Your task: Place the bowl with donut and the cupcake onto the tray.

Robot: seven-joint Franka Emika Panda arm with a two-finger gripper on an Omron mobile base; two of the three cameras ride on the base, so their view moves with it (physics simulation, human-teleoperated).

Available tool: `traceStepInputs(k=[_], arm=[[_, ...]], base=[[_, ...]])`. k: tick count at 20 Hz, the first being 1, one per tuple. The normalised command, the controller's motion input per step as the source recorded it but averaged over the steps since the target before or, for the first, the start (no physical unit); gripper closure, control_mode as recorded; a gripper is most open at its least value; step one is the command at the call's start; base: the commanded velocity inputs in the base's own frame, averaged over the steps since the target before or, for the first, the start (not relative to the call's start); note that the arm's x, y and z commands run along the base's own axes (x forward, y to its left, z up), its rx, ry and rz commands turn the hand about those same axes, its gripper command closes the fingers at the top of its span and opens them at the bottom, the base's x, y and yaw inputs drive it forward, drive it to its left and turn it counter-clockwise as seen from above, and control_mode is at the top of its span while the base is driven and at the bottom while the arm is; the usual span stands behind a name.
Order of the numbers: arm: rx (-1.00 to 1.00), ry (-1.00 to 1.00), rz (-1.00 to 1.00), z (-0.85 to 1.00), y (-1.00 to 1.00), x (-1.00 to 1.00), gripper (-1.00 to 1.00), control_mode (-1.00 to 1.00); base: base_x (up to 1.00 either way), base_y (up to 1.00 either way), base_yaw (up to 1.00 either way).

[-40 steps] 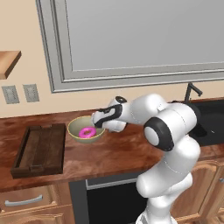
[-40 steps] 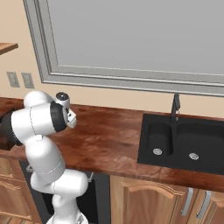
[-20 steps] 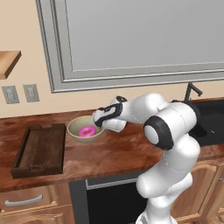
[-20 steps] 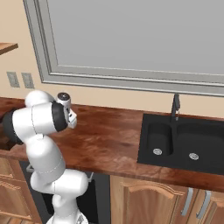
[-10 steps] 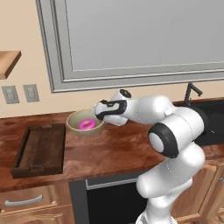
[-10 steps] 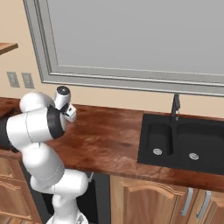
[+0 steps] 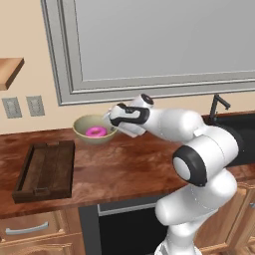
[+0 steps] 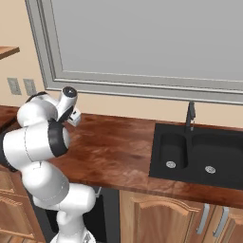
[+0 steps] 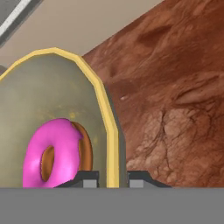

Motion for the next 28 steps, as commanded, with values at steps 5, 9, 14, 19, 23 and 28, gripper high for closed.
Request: traceStepInputs(k=[5,9,14,19,23,28], arm=[[0.07,0.0,0.0,0.1,0.19,0.0,1.0,-1.0],[0.0,0.0,0.0,0.0,0.42,0.0,1.0,-1.0],[0.01,0.0,0.0,0.0,0.54,0.0,1.0,-1.0],[0.02,0.0,0.0,0.0,0.54,0.0,1.0,-1.0],[0.0,0.0,0.0,0.0,0.58,0.0,1.0,-1.0],[0.0,0.0,0.0,0.0,0.54,0.0,1.0,-1.0]], base=[[0.0,0.0,0.0],[0.0,0.0,0.0],[0.0,0.0,0.0],[0.0,0.0,0.0],[0.0,0.0,0.0],[0.0,0.0,0.0]])
